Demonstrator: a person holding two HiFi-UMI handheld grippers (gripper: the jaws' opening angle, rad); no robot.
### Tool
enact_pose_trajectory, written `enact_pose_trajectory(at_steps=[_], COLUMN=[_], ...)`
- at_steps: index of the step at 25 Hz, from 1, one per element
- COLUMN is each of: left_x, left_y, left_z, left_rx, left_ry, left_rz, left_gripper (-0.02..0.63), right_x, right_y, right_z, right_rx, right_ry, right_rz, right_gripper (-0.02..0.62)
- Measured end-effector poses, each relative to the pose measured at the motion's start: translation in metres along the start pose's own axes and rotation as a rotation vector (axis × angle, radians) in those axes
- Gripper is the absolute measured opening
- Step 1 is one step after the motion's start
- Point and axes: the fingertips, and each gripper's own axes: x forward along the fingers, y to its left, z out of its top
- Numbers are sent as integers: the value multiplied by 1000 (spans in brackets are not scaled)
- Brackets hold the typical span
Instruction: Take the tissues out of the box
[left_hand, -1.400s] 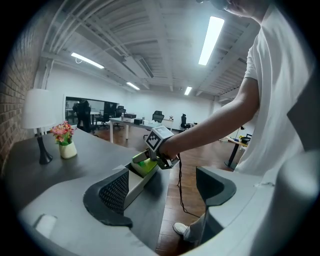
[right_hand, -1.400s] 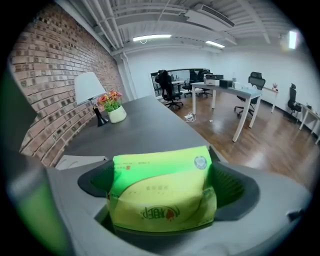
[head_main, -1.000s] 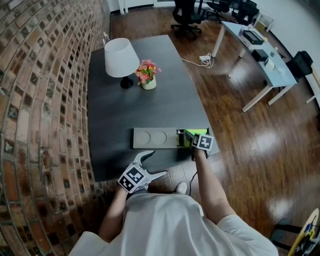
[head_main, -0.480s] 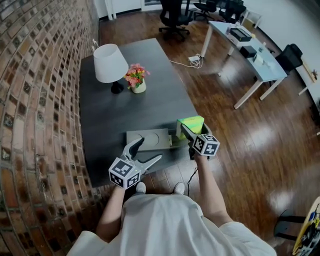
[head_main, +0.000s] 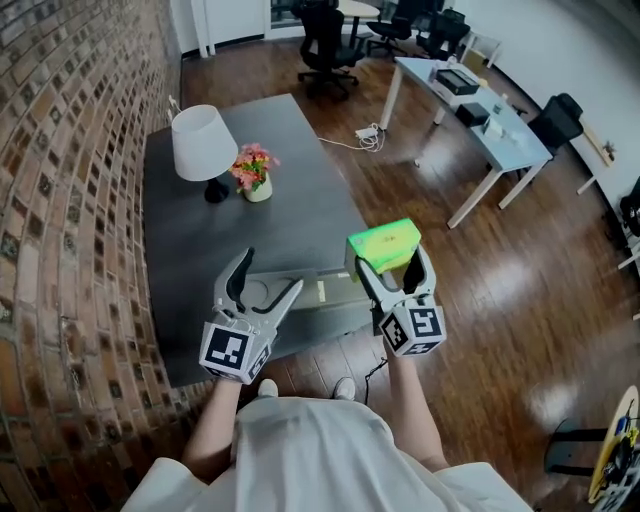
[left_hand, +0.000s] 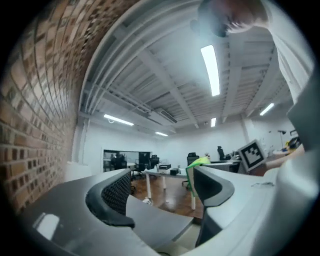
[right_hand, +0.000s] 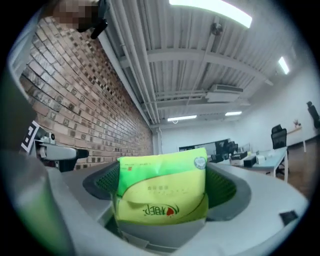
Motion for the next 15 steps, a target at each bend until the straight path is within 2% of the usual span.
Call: enact_pose_trajectory(at_steps=[2, 3, 7, 10, 15], left_x=[-3, -4, -10, -11, -15], left_y=[1, 2, 7, 9, 6], left_z=[8, 10, 3, -3, -14], left_rx=[73, 83, 46, 27, 25], left_ry=[-4, -7, -22, -20, 8], left_rz=[60, 83, 147, 177, 192], left_gripper=[376, 376, 376, 376, 376], right_x=[-16, -23, -48, -59, -65], right_y=[7, 9, 16, 19, 19], right_z=[19, 27, 43, 43, 44], right_rx=[-57, -80, -131, -166, -188], right_ry=[-43, -63, -124, -128, -136], right_rz=[-17, -30, -89, -124, -127], right_gripper=[529, 529, 529, 529, 529])
